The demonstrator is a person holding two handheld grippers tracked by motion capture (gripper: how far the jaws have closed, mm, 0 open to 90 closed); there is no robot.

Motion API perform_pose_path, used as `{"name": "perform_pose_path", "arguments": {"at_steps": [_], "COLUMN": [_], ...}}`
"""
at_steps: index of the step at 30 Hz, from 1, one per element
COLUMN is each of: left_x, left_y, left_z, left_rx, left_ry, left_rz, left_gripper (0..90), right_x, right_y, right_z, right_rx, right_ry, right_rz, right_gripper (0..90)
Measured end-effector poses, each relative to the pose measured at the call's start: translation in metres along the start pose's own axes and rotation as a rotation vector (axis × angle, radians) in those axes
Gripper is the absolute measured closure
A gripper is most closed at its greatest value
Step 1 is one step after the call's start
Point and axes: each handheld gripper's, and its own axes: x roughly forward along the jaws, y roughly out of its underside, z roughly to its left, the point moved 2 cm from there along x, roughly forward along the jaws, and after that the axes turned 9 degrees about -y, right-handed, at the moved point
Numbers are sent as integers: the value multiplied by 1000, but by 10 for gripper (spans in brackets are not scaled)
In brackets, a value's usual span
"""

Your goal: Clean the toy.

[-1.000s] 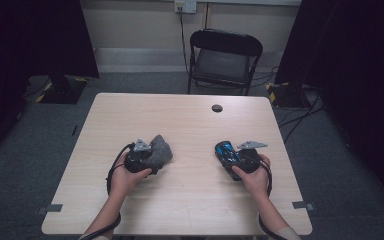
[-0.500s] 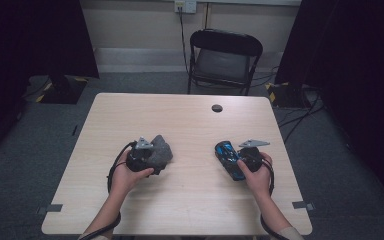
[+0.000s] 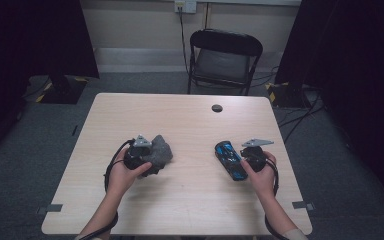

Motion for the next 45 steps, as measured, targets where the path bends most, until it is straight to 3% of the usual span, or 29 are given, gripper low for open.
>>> {"name": "perform_pose_path", "arguments": {"at_steps": [15, 21, 37, 41, 45], "left_x": [-6, -11, -18, -20, -21], "left_y": [3, 5, 11, 13, 16], "left_z": [-1, -2, -6, -7, -6], "left_rx": [10, 5, 9, 28, 14], "left_ry": [19, 45, 76, 80, 82], "left_rz": [24, 22, 33, 44, 37], "left_gripper": [180, 179, 183, 183, 183], "right_x": [-14, -18, -34, -36, -39], "right_y": [-1, 0, 13, 17, 21], "right_z": [5, 5, 5, 4, 3], "right_rx": [-11, -17, -27, -37, -35], "right_ry": [-7, -16, -36, -33, -36], "right_rz": [-4, -4, 4, 11, 14], "right_gripper": [168, 167, 168, 167, 167]}}
